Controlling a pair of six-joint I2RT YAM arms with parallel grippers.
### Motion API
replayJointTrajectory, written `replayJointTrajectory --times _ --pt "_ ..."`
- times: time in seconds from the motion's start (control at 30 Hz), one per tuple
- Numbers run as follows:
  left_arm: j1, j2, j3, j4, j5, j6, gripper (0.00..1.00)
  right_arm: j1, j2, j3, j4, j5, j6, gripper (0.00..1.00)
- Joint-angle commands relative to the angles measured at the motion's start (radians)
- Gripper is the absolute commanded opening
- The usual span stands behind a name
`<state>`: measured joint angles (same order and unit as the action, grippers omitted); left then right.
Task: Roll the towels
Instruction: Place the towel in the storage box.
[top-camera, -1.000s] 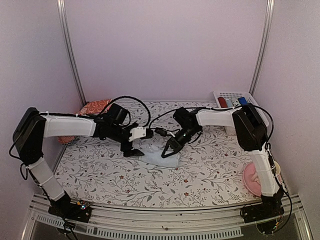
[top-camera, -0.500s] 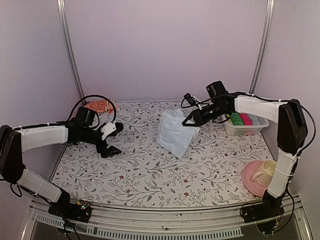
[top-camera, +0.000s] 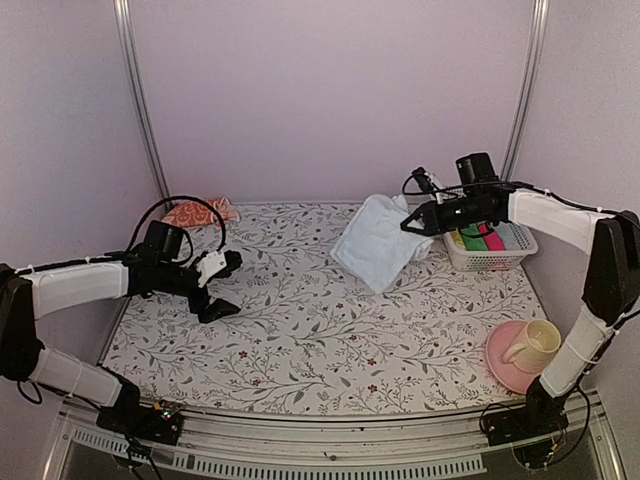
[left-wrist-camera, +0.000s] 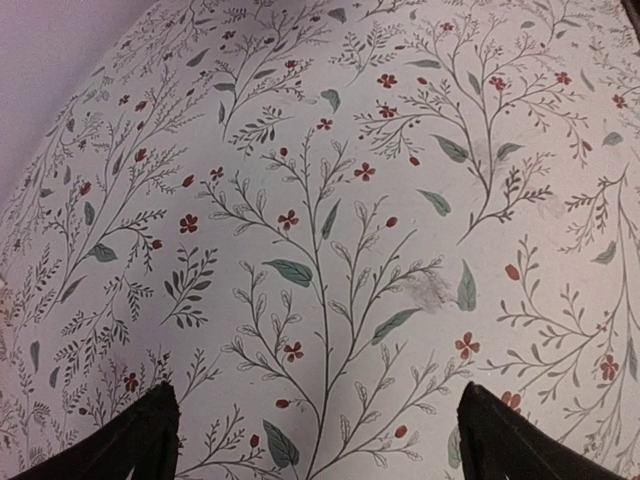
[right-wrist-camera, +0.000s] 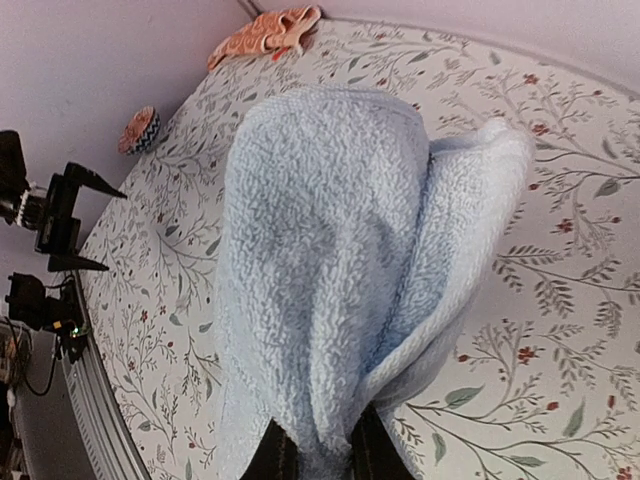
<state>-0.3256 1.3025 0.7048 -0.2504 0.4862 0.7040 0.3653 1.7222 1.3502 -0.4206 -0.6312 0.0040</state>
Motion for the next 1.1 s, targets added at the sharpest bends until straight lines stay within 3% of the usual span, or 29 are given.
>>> replayJointTrajectory --times 0.0,0.3,0.57,1.07 --pt "0.008 -0.025 -0.044 0.023 0.004 -0.011 0.97 -0.152 -0.159 -0.026 0.063 0.02 0.042 0.02" --pt "0.008 -0.045 -0.069 0.038 -0.004 -0.014 0.97 -0.444 -0.353 -0.068 0.053 0.229 0.02 0.02" --pt "0.009 -0.045 -0.08 0.043 -0.009 -0.014 0.97 -0.447 -0.307 -0.044 0.031 0.614 -0.118 0.02" --pt "0.009 -0.039 -0.102 0.057 -0.012 -0.014 0.97 -0.505 -0.231 -0.016 0.04 0.692 -0.148 0.02"
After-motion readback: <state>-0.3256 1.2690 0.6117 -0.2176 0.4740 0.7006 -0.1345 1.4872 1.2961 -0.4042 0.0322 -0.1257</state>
